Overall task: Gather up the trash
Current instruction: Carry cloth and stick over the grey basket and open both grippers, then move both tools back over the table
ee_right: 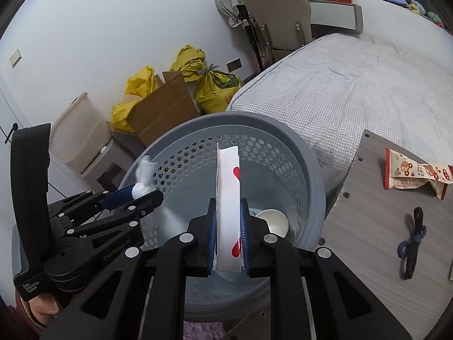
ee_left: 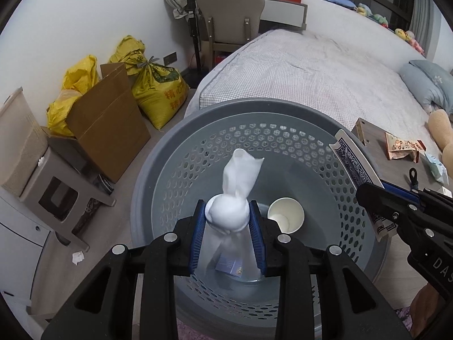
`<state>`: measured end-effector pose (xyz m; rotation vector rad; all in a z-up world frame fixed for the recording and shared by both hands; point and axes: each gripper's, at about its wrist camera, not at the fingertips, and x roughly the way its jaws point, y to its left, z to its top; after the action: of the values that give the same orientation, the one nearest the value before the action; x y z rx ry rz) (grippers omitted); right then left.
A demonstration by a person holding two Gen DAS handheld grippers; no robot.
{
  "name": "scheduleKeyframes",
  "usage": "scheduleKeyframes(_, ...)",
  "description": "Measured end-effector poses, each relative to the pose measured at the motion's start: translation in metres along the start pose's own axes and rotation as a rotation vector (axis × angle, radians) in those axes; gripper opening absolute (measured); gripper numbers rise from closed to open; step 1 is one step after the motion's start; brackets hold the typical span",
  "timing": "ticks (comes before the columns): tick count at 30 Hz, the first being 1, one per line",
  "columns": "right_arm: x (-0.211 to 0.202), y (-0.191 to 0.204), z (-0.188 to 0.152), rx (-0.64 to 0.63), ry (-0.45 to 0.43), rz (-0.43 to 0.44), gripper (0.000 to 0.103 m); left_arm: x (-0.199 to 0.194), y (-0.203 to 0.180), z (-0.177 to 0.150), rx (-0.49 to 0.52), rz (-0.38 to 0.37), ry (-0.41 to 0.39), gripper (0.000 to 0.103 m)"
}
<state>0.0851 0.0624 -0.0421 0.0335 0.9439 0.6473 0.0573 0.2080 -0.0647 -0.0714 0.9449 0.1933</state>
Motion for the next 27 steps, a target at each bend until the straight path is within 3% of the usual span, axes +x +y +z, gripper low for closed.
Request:
scheduleKeyframes(2, -0.001, -0.001, 0.001, 0.001, -0.004, 0.002, 0.016, 0.000, 0.002, 0.001, -0.002, 0.004, -0.003, 0.035)
scheduleKeyframes(5, -0.001, -0.003, 0.001, 0.005, -0.007, -0.005, 0.020, -0.002, 0.003, 0.003, -0.005, 0.012, -0.011, 0.054)
scheduleKeyframes(6, -0.001, -0.003, 0.001, 0.007, -0.008, -0.005, 0.027, -0.003, 0.003, 0.003, -0.006, 0.015, -0.016, 0.062)
scheduleKeyframes(7, -0.002, -0.004, 0.000, 0.009, -0.011, -0.006, 0.036, -0.004, 0.003, 0.004, -0.008, 0.016, -0.022, 0.064)
scheduleKeyframes(8, -0.004, -0.005, -0.001, 0.010, -0.018, -0.008, 0.037, -0.004, 0.003, 0.003, -0.007, 0.017, -0.023, 0.064)
scheduleKeyframes(12, -0.007, -0.005, -0.001, 0.009, -0.024, -0.015, 0.037, -0.005, 0.004, 0.004, -0.008, 0.018, -0.021, 0.064)
scheduleKeyframes(18, -0.011, -0.007, -0.002, 0.012, -0.027, -0.018, 0.037, -0.009, 0.004, 0.003, -0.015, 0.027, -0.033, 0.074)
scheduleKeyframes(27, -0.019, -0.009, -0.005, 0.015, -0.041, -0.033, 0.039, -0.016, 0.008, 0.002, -0.027, 0.034, -0.049, 0.079)
